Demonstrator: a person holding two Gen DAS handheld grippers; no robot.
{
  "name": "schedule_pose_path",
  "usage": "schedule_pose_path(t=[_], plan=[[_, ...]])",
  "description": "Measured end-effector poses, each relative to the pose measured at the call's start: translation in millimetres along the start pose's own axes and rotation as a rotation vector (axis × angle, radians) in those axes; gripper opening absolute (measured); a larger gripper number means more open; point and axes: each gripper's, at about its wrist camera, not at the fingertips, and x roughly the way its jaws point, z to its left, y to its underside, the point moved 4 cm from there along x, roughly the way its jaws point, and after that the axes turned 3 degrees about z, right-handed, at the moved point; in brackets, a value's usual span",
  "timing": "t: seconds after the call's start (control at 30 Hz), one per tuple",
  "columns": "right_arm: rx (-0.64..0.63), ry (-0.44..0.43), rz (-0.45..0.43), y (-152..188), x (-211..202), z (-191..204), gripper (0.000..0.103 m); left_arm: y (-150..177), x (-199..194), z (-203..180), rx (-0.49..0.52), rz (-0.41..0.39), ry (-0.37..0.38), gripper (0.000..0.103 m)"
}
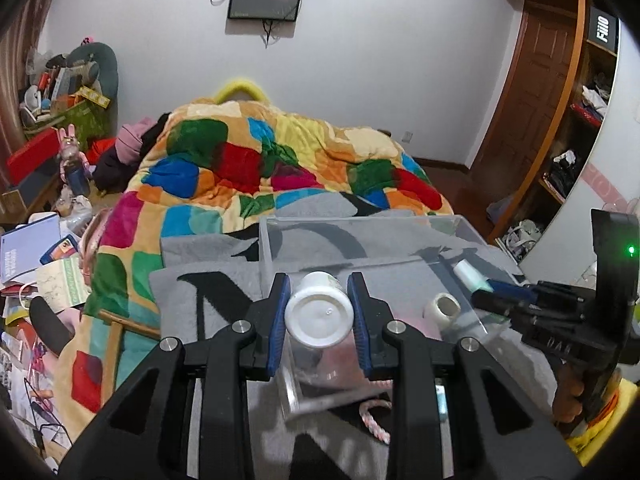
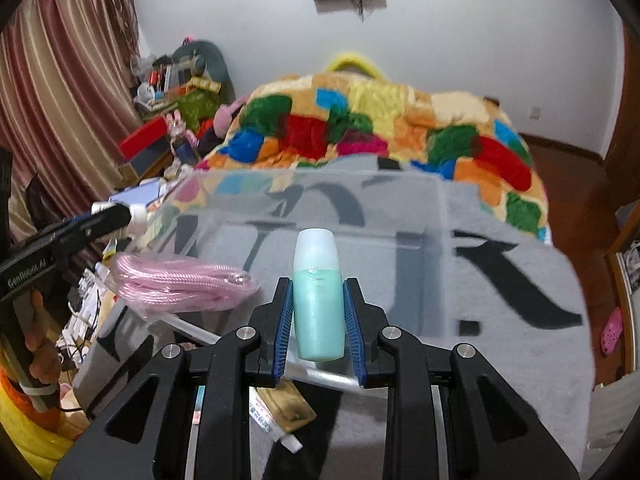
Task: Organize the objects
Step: 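Carry the pill bottle and green bottle into the clear box with both tools, then open both tools to release the bottles inside the box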
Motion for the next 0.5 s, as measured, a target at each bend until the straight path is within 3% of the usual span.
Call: schedule_pose_path(t=[0.13, 0.27, 0.43, 0.5], plan=[[-0.02, -0.014, 0.043, 1.7, 16.0, 7.1, 0.023, 5.1, 18.7, -4.9, 0.012, 0.065, 0.011, 0.029], [-0.063, -0.026, 0.055, 2.6, 18.3, 16.2, 0.023, 10.9, 16.7, -7.7, 0.021, 0.064, 0.008, 0.03], [-0.091, -0.03, 0.044, 5.3, 7.2, 22.3, 0.024, 13.1, -2.9, -12.7, 0.042, 0.036, 0.002, 0.049], [-0.1, -0.017, 0.031, 7.5, -0.1, 23.4, 0.024, 15.4, -13.0, -14.7, 0.048, 0.014, -0.005, 0.05]])
